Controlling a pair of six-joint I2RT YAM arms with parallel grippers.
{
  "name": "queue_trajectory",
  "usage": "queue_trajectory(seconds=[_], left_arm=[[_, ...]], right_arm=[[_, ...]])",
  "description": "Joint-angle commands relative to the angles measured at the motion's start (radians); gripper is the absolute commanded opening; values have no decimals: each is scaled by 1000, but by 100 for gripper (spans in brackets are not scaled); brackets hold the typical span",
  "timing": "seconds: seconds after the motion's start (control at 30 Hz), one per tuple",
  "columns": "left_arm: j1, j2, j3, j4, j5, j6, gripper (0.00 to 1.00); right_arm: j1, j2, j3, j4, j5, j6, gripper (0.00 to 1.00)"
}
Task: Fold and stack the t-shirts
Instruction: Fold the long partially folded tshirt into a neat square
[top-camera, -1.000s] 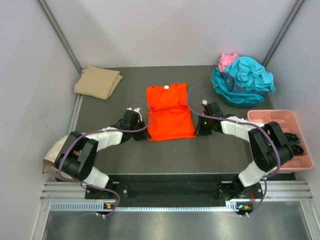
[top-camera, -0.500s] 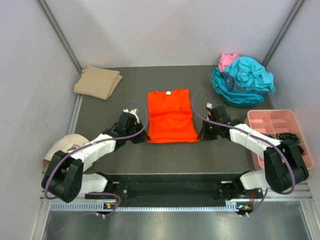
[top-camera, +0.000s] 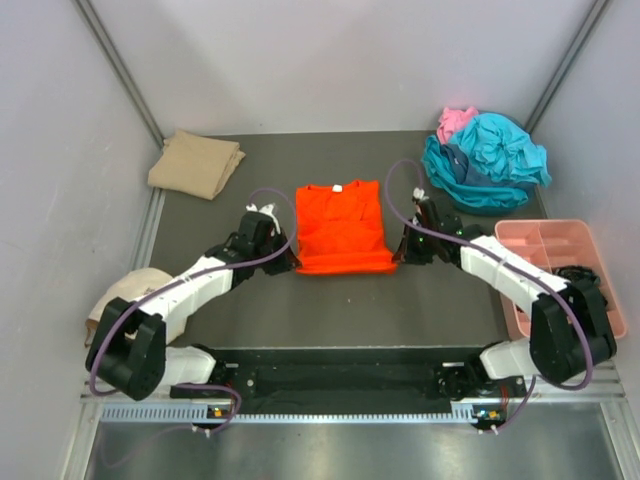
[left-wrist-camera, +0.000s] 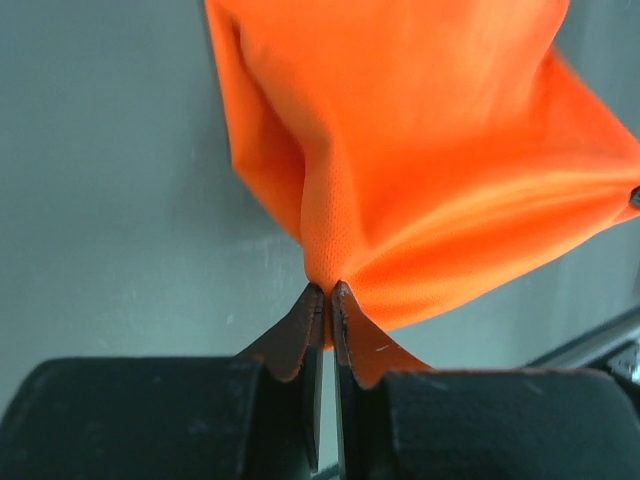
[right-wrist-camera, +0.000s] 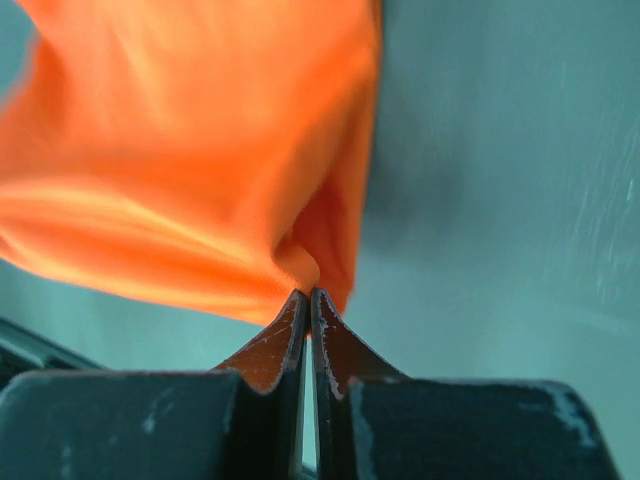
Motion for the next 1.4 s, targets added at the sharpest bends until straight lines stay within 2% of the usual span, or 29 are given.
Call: queue_trajectory(seconds=[0.0, 0.37, 0.77, 1.03, 1.37], left_arm=[[7, 57, 114, 14, -95, 41, 9], [47, 269, 355, 68, -145, 90, 10], [176, 520, 586, 138, -30, 95, 11], [199, 665, 726, 149, 34, 99, 11], [222, 732, 801, 163, 68, 89, 12]], right_arm=[[-3, 100, 173, 24, 68, -24, 0], [-49, 354, 495, 21, 44, -48, 0], [-108, 549, 736, -10, 14, -59, 0], [-123, 666, 838, -13, -7, -54, 0], [-137, 733, 896, -10, -18, -50, 0]])
